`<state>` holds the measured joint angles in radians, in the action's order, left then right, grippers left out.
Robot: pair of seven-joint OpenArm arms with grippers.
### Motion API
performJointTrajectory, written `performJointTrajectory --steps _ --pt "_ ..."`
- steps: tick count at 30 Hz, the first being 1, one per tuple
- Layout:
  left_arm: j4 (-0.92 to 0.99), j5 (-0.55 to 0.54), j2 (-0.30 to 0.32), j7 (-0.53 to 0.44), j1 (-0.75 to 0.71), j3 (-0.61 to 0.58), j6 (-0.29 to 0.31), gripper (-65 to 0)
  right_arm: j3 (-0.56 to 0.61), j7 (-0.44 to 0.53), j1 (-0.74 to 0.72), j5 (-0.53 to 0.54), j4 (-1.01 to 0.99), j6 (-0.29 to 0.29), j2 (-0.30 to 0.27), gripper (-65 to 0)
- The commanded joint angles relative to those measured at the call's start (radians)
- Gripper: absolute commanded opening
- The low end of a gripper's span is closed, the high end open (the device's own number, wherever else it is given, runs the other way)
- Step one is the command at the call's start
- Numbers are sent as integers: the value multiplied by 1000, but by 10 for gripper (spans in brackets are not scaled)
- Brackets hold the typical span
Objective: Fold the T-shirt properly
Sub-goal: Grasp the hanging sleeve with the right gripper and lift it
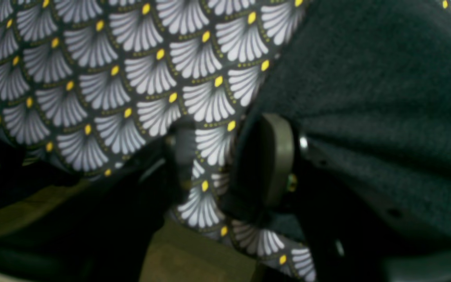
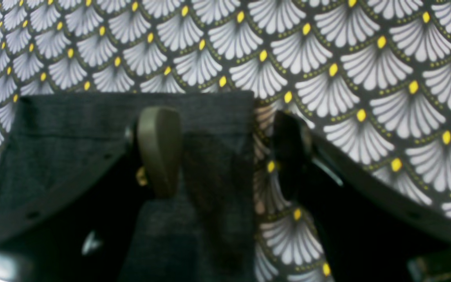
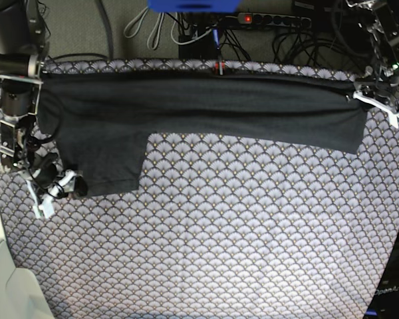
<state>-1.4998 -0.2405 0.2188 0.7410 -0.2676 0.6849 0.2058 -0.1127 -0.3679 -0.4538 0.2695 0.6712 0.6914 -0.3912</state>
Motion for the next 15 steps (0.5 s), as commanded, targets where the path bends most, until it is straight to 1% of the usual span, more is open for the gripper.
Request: performJointTrajectory --steps 1,3,5,9,11,12,15 --pt "-17 0 15 -2 1 3 -1 -388 0 4 -20 6 8 7 -5 -277" --pt "-17 0 15 -2 3 3 -1 -388 6 4 -18 -11 8 7 -1 -307" --pt "-17 2 15 -2 3 3 -1 -388 14 4 -18 -48 8 7 18 -361" --pt "-17 0 15 -2 0 3 -1 -388 11 4 -18 -129 8 7 41 -531" --pt "-17 0 15 -2 -2 3 -1 -388 11 4 -18 -148 12 7 42 -635" --pt "-17 0 15 -2 -2 3 -1 -388 11 4 -18 -157 14 7 42 -650" --pt "-17 0 15 -2 -3 3 -1 -388 9 2 -20 -166 20 7 39 -650"
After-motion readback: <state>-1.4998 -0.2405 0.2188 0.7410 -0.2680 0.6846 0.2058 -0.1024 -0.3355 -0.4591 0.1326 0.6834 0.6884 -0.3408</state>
